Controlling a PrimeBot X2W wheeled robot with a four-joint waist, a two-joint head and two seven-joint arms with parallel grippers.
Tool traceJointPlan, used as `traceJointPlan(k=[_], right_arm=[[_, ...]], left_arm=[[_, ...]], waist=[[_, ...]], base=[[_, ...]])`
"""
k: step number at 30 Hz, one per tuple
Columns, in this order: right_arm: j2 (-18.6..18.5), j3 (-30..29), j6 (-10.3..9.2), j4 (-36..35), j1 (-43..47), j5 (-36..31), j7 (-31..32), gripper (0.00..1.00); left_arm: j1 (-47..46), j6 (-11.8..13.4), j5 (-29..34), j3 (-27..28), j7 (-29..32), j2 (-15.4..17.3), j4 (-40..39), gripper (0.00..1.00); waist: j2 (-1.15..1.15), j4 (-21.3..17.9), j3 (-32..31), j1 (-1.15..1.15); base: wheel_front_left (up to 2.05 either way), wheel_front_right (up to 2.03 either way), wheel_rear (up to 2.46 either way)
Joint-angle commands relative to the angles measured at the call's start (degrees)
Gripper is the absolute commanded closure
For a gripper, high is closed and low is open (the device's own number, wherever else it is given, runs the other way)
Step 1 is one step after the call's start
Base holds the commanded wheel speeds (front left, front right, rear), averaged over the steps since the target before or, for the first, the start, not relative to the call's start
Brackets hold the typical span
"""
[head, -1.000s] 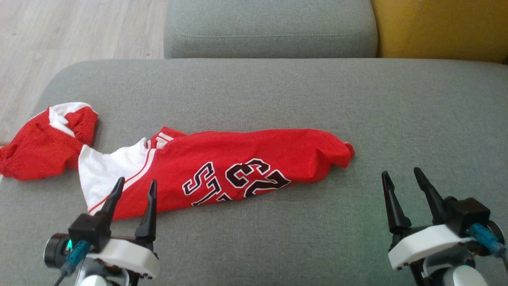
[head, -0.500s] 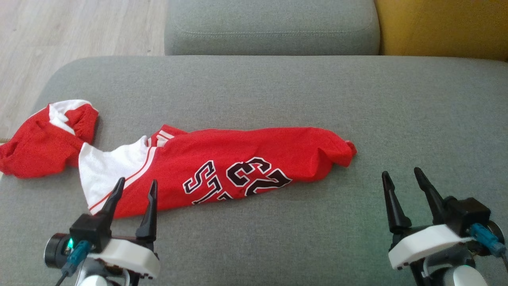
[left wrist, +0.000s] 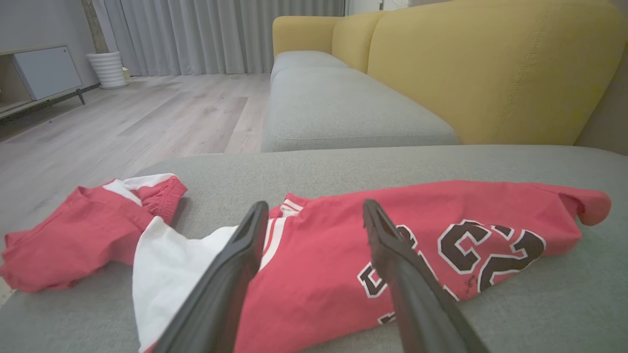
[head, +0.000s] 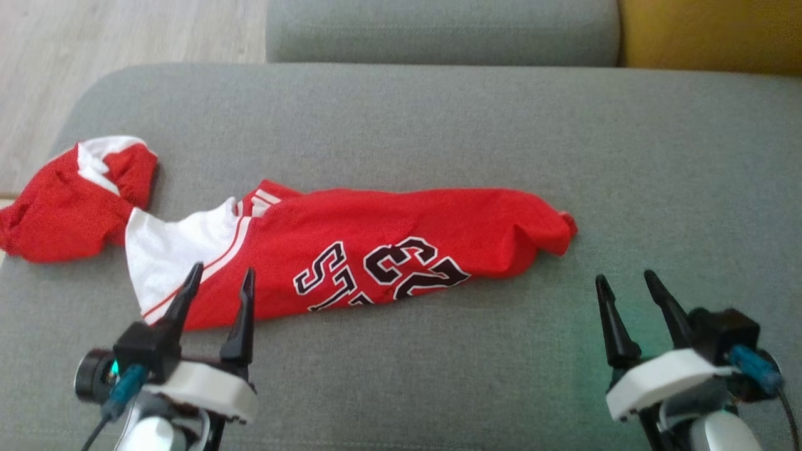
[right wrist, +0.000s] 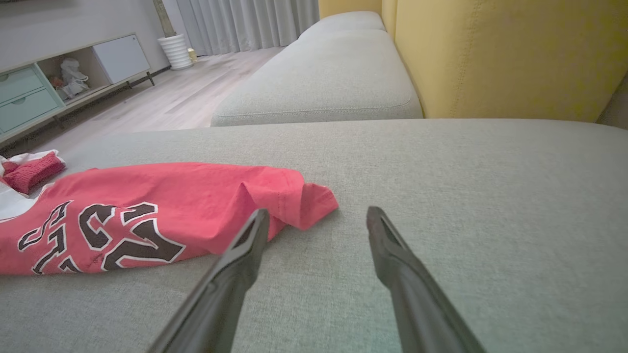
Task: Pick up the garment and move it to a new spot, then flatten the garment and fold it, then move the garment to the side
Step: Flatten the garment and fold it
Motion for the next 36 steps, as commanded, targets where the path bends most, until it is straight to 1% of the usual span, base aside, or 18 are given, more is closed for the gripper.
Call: traceJointPlan(k=[1,4,5,11,15,18,22,24,25,26,27,30,31,36], right_arm=[[-0.3,1.7,0.44,-0.5,-4.9,0.4,-0.7,0.0],[-0.3,2.3,0.44,2.3,-8.7,0.3,-1.0,0.0],[-0.3,2.3,0.44,2.3,-8.7,0.3,-1.0,0.0],[-0.3,3.2,0.44,8.9,-18.3,-1.6,-0.5,0.0],[-0.3,4.3,0.44,15.2,-24.8,-3.0,2.2,0.0],[-0.3,4.2,0.44,19.4,-29.0,-4.1,3.5,0.0],[-0.3,3.2,0.44,24.8,-31.8,-5.0,6.9,0.0],[-0.3,3.2,0.44,26.5,-32.5,-3.7,8.1,0.0],[-0.3,3.3,0.44,27.0,-32.6,-3.3,8.6,0.35],[-0.3,3.5,0.44,27.4,-32.7,-2.8,8.9,0.66],[-0.3,3.7,0.44,27.3,-32.7,-2.3,8.8,1.0],[-0.3,4.1,0.44,26.1,-32.2,-1.7,7.6,1.0],[-0.3,4.1,0.44,24.6,-31.5,-1.2,6.4,1.0],[-0.3,2.8,0.44,19.3,-28.7,-0.6,5.4,1.0]], left_arm=[[-4.6,0.1,-0.2,2.1,-0.6,1.0,-2.3,0.0],[-6.5,-0.2,-0.3,2.0,-0.9,0.6,-2.3,0.0],[-6.5,-0.2,-0.3,2.0,-0.9,0.6,-2.3,0.0],[-10.5,-1.1,-0.2,1.9,-1.6,-0.1,-1.7,0.0],[-12.4,-1.6,-0.1,2.1,-2.0,-0.8,-1.0,0.0],[-13.4,-1.9,-0.1,2.2,-2.1,-1.4,-0.5,0.0],[-14.2,-2.4,0.1,2.4,-2.2,-2.2,0.1,0.0],[-14.3,-2.6,0.4,2.7,-2.2,-2.6,0.1,0.0],[-14.4,-2.7,0.5,2.9,-2.2,-2.7,0.1,0.0],[-14.3,-2.8,0.6,3.1,-2.3,-2.9,0.2,0.0],[-14.3,-2.9,0.7,3.3,-2.3,-3.0,0.2,0.0],[-13.8,-3.1,1.2,3.9,-2.3,-3.2,0.1,0.0],[-13.5,-3.2,1.5,4.3,-2.3,-3.3,0.0,0.0],[-12.6,-3.5,2.1,5.0,-2.3,-3.4,-0.2,0.0]], waist=[[0.0,0.7,1.9,0.0],[0.0,1.5,4.3,0.0],[0.0,1.5,4.3,0.0],[0.0,3.5,9.0,0.0],[0.0,4.4,11.3,0.0],[0.0,4.9,12.4,0.0],[0.0,5.1,13.0,0.0],[0.0,5.0,13.1,0.0],[0.0,4.9,13.1,0.0],[0.0,4.7,13.0,0.0],[0.0,4.5,12.8,0.0],[0.0,3.7,12.3,0.0],[0.0,2.9,11.8,0.0],[0.0,1.0,10.8,0.0]], base=[[0.0,0.0,0.0],[0.0,0.0,0.0],[0.0,0.0,0.0],[0.0,0.0,0.0],[0.0,0.0,0.0],[0.0,0.0,0.0],[0.0,0.0,0.0],[0.0,0.0,0.0],[0.0,0.0,0.0],[0.0,0.0,0.0],[0.0,0.0,0.0],[0.0,0.0,0.0],[0.0,0.0,0.0],[0.0,0.0,0.0]])
